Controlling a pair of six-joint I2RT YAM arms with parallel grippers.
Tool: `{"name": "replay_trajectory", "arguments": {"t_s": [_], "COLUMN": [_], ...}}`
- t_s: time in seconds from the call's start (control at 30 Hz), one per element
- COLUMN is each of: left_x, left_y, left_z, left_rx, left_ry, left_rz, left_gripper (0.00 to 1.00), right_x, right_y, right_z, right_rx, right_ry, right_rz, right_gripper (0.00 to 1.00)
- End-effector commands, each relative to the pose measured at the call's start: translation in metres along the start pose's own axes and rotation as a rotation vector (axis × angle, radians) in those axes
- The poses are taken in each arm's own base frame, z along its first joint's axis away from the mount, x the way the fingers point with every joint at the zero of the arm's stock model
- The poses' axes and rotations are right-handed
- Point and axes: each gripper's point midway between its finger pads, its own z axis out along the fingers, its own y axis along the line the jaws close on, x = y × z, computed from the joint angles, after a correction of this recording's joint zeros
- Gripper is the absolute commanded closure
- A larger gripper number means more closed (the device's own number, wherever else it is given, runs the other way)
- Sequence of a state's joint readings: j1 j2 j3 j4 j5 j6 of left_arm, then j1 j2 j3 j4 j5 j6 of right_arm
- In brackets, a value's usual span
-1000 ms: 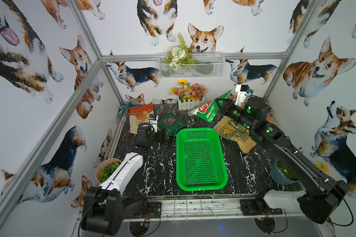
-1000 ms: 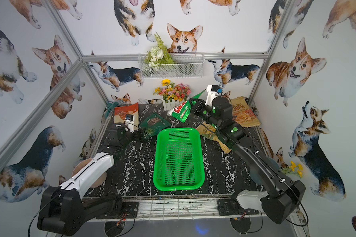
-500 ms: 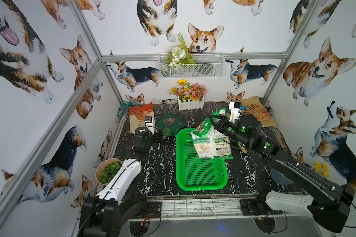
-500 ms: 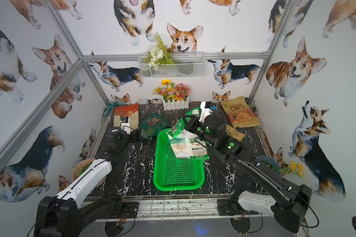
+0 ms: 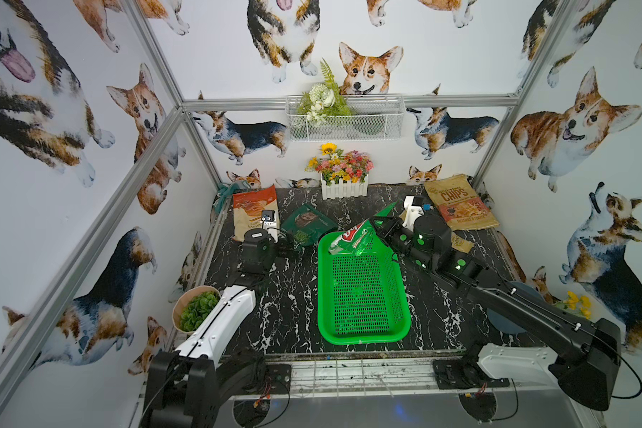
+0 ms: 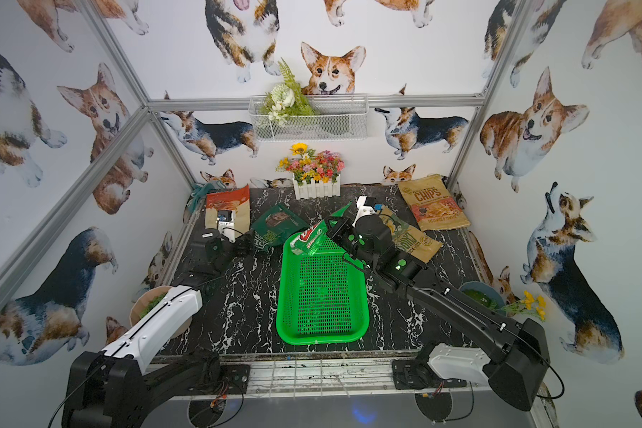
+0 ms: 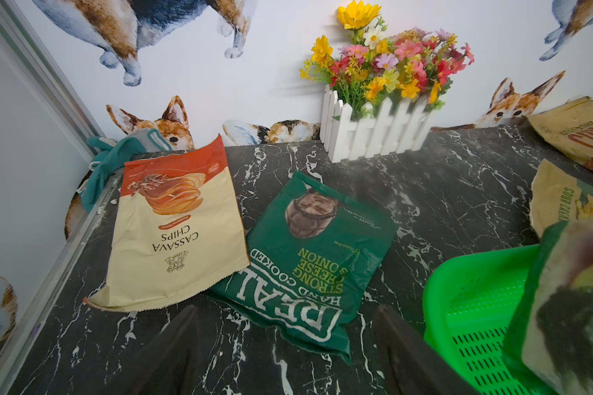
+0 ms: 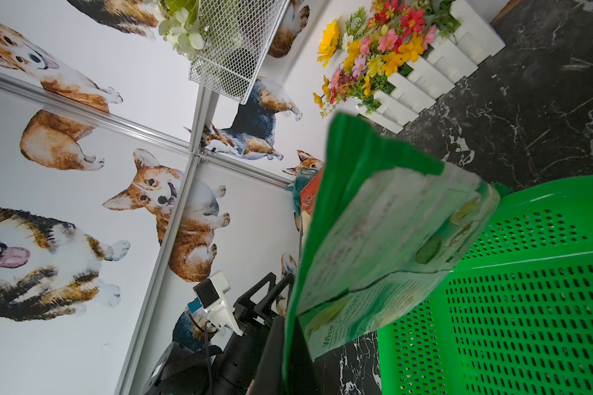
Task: Put the potato chips into the basket
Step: Place the potato chip in the basket.
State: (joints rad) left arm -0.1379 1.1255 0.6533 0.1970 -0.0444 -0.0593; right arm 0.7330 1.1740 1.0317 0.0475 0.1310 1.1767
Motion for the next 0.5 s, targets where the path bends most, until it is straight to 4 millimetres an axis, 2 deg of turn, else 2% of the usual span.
{"name": "replay_trajectory", "arguments": {"t_s": [0.0, 0.23, 0.4, 0.47], "left_x": [-0.006, -0.006, -0.005, -0.004], "left_y": [0.002, 0.001, 0.001, 0.002], "left_z": [0.0, 0.002, 0.003, 0.003], "left_rx": [-0.009, -0.007, -0.004, -0.009], "left_ry": [-0.023, -0.02, -0.016, -0.015], "left_rz": [-0.002, -0.011, -0.019, -0.017], "left_gripper": [0.16, 0.16, 0.16, 0.16], "right_x": [-0.01, -0.011, -0.008, -0.007], "right_y": [0.007, 0.018, 0.039, 0.041], "right_z": [-0.001, -0.011, -0.014, -0.012], "right_rx": [-0.043, -0.055, -0.1, -0.097], "right_ry": [-0.057, -0.087, -0.095, -0.089], "right_rz": [0.069, 0.062, 0.006, -0.003], "right_gripper": [1.0, 1.0, 1.0, 1.0]}}
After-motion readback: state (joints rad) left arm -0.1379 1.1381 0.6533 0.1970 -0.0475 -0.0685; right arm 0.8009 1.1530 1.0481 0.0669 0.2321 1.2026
